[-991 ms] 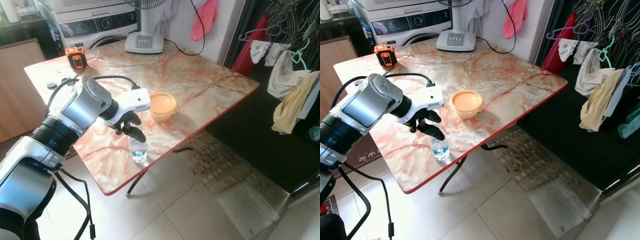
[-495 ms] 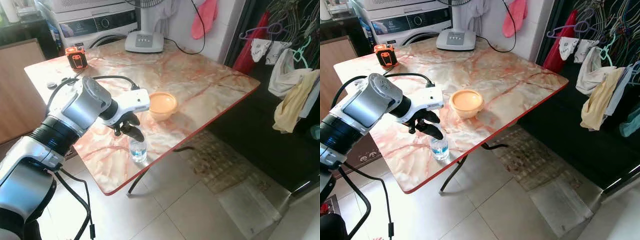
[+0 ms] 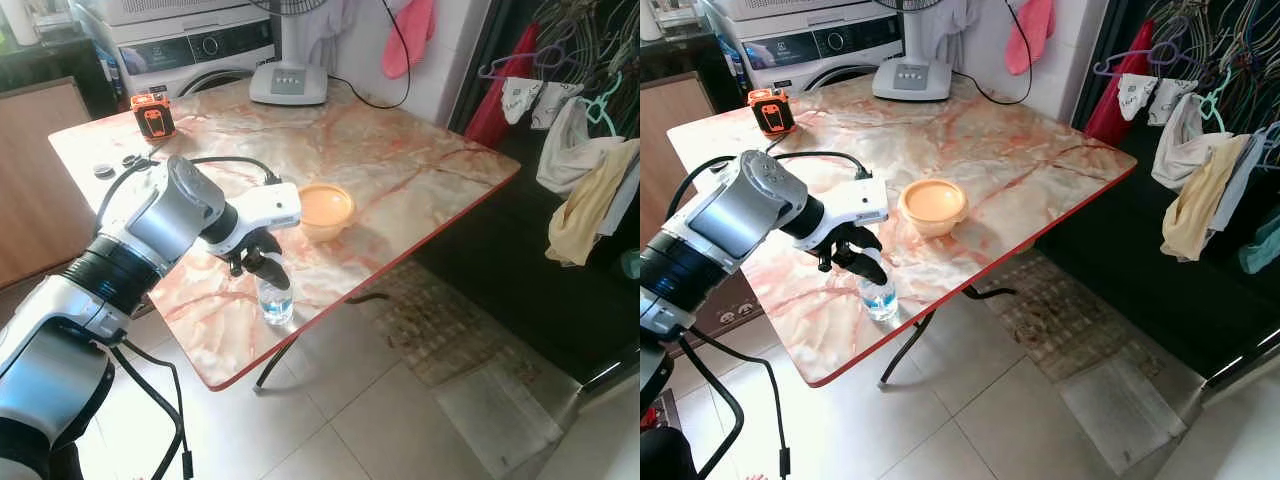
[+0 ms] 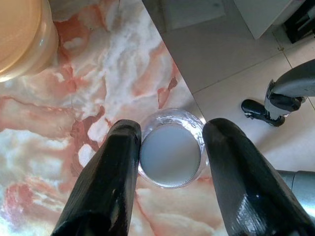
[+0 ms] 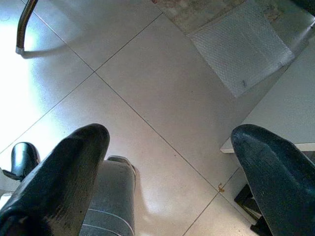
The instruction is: Restocking fridge
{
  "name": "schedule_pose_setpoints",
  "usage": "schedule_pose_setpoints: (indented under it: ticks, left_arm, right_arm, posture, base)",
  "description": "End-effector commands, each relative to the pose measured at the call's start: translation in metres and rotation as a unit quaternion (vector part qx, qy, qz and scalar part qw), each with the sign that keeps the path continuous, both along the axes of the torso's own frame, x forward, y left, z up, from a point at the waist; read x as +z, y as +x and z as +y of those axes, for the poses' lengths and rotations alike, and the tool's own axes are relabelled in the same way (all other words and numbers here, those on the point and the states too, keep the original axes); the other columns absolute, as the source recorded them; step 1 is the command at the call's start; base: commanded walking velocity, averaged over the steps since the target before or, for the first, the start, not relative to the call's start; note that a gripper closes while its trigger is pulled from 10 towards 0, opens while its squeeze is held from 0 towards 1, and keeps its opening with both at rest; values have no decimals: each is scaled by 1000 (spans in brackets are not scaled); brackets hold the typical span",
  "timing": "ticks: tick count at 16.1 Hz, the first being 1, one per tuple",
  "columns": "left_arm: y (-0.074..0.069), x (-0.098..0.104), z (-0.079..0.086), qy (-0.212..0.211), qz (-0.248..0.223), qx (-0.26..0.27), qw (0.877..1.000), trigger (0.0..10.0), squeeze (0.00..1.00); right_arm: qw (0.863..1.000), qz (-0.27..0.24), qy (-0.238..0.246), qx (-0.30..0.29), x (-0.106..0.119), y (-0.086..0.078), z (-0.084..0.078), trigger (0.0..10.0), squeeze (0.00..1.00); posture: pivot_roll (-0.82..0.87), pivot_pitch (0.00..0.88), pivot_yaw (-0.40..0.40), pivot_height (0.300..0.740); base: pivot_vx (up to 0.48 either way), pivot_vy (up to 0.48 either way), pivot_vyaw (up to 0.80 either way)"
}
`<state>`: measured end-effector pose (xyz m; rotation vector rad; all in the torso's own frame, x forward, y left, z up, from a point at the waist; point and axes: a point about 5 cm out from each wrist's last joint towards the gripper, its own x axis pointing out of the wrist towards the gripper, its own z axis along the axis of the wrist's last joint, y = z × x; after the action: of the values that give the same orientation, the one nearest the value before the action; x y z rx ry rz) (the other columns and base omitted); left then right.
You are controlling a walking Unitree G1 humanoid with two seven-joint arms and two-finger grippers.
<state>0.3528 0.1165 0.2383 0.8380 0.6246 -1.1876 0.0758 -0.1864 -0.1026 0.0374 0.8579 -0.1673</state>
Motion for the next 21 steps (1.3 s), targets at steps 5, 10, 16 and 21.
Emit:
schedule_pose_setpoints:
  ticks: [5, 10, 16, 21]
  left_arm:
    - [0, 2, 3, 9, -7, -3, 1000, 10000, 0]
    - [2, 0, 7, 33, -25, -1, 999, 10000, 0]
    - [2, -3, 8, 40, -25, -4, 999, 10000, 0]
    - [2, -5, 9, 42, -21, -4, 999, 10000, 0]
  right_arm:
    - [1000, 13, 7, -2, -2, -3, 2, 10000, 0]
    - [1000, 15, 8, -2, -2, -3, 2, 10000, 0]
    - [1000, 17, 10, -1, -3, -4, 3, 10000, 0]
    - [1000, 19, 13, 1, -3, -4, 3, 10000, 0]
  posture:
    - [91, 2, -29, 740]
    - [93, 2, -28, 740]
    - [94, 3, -27, 740]
    - [95, 6, -28, 740]
  base:
    - [0, 0, 0]
    - [0, 0, 0]
    - [0, 0, 0]
    - [0, 0, 0]
